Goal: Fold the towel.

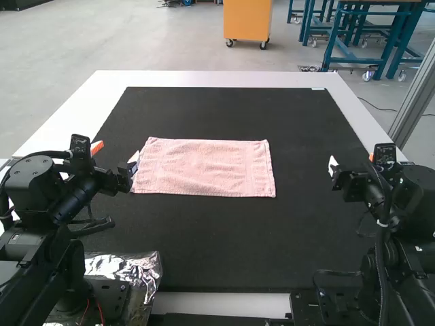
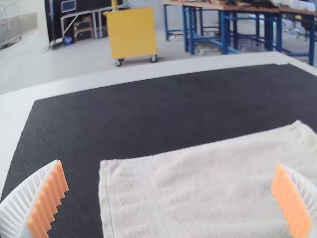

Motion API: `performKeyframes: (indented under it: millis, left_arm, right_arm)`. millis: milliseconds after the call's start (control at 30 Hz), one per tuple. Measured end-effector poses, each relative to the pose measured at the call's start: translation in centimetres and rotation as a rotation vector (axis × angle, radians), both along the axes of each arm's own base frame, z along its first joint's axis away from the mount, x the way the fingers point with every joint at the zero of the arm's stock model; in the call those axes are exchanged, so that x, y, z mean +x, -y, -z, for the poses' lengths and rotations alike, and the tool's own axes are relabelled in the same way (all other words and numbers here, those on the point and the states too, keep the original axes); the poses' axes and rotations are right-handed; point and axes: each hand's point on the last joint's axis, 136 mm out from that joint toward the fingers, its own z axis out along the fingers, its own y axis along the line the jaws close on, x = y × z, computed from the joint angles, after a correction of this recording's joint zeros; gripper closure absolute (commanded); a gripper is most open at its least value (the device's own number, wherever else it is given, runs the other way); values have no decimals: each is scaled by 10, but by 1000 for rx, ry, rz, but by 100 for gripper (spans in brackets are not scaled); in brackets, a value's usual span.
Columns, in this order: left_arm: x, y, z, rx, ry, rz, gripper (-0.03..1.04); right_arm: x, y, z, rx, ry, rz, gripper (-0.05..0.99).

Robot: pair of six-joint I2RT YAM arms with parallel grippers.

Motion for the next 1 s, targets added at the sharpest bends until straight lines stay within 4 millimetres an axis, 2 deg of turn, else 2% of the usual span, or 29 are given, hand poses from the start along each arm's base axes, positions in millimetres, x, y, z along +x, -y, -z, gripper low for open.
performKeyframes:
  millis: [833, 900, 1000]
  left_arm:
    - [0, 0, 3, 44, -3, 1, 4]
    - [0, 0, -2, 58, 23, 0, 4]
    - [0, 0, -17, 98, 93, -3, 5]
  right_arm:
    - [0, 0, 0, 1, 1, 0, 2]
    - [0, 0, -3, -8, 13, -1, 2]
    - [1, 1, -21, -49, 90, 1, 2]
